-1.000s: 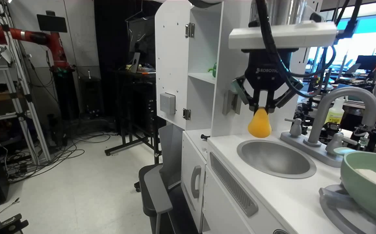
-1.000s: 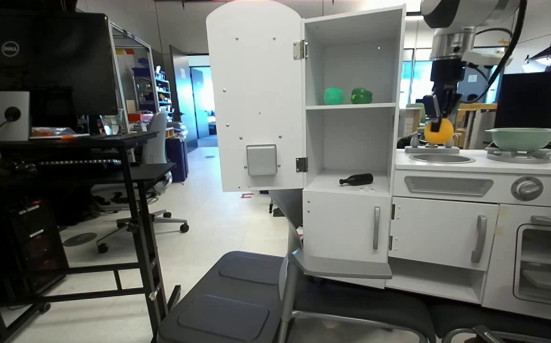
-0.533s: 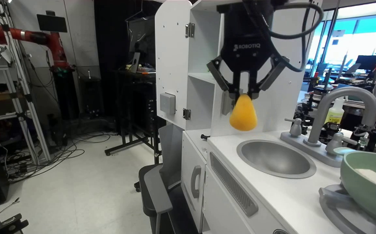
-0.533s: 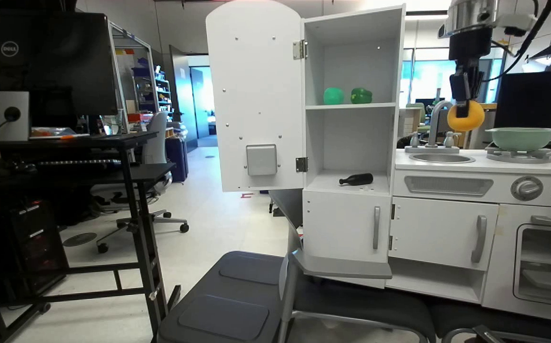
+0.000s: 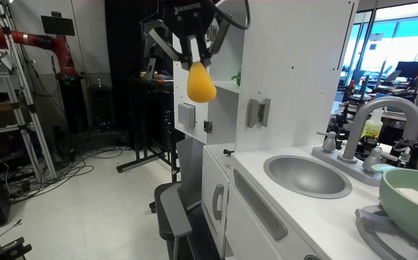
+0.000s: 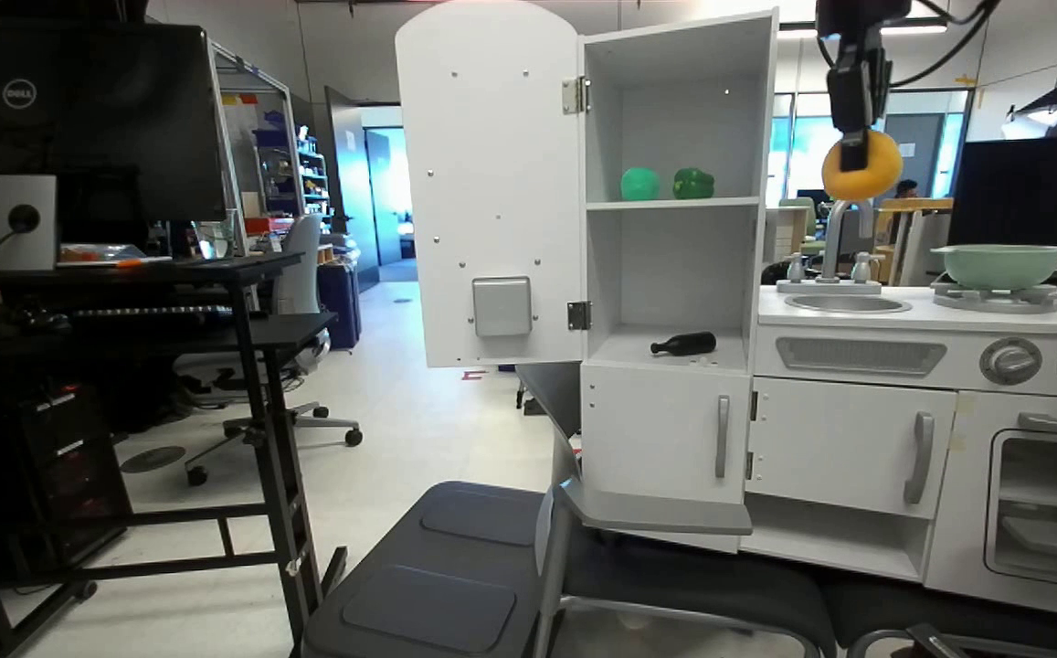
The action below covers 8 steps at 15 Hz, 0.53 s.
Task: Open the cabinet, then put the bottle and the orange object in the bottom compartment of the cabinet
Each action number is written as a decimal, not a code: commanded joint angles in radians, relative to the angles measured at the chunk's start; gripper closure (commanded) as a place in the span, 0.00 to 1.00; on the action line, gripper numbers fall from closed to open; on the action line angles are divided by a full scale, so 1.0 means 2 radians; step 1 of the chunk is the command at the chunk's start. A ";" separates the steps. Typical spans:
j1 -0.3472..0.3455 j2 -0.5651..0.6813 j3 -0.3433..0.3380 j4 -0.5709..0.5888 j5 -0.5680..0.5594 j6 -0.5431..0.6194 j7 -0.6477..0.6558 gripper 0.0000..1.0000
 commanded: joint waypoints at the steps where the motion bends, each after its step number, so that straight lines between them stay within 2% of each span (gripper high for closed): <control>1: 0.034 -0.016 0.011 -0.003 -0.034 0.018 0.075 0.96; 5: 0.070 0.026 0.021 0.042 -0.078 0.027 0.166 0.96; 8: 0.097 0.075 0.021 0.074 -0.132 0.030 0.232 0.96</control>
